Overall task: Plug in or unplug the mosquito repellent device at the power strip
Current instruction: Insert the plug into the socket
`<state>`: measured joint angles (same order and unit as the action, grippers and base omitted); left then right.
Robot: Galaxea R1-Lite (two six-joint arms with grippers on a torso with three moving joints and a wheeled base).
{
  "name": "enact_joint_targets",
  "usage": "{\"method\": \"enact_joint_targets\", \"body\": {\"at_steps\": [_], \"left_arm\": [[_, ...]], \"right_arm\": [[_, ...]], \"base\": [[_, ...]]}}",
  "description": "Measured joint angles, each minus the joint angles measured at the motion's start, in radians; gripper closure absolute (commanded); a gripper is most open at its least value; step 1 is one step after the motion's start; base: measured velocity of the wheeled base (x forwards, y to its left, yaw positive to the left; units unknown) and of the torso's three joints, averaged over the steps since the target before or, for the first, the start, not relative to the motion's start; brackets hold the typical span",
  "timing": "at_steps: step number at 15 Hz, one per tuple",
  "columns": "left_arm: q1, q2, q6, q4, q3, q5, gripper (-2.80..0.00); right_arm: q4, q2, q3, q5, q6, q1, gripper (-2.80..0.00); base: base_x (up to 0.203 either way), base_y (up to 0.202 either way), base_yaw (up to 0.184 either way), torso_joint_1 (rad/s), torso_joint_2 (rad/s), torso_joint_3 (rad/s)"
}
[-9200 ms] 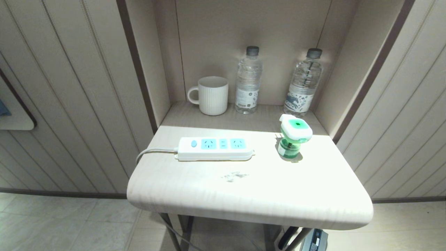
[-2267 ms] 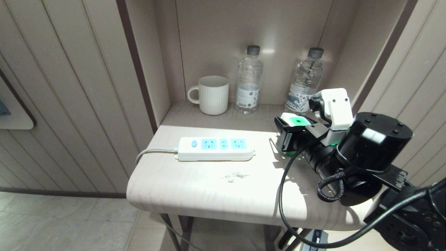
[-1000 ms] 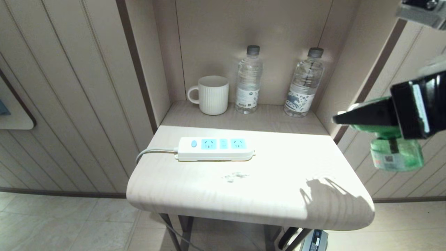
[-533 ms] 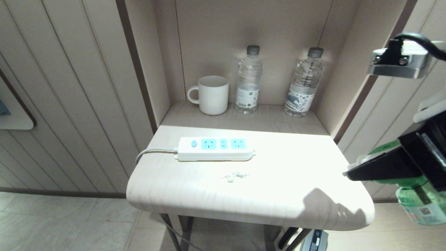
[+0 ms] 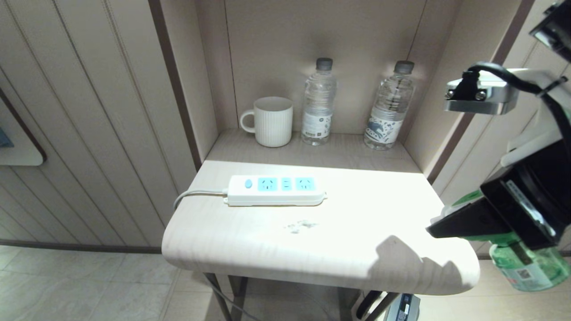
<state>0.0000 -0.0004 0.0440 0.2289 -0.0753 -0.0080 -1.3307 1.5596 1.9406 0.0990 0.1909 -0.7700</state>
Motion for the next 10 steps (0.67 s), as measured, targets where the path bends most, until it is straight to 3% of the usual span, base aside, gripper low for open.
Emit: {"method": "enact_joint_targets", "body": {"at_steps": [10], "left_arm": [[0.0, 0.0, 0.0, 0.0, 0.0, 0.0, 0.0]], "right_arm": [[0.013, 0.043, 0.006, -0.001, 0.001, -0.001, 0.0]], "base": [[0.0, 0.0, 0.0, 0.177, -0.43, -0.257]]}}
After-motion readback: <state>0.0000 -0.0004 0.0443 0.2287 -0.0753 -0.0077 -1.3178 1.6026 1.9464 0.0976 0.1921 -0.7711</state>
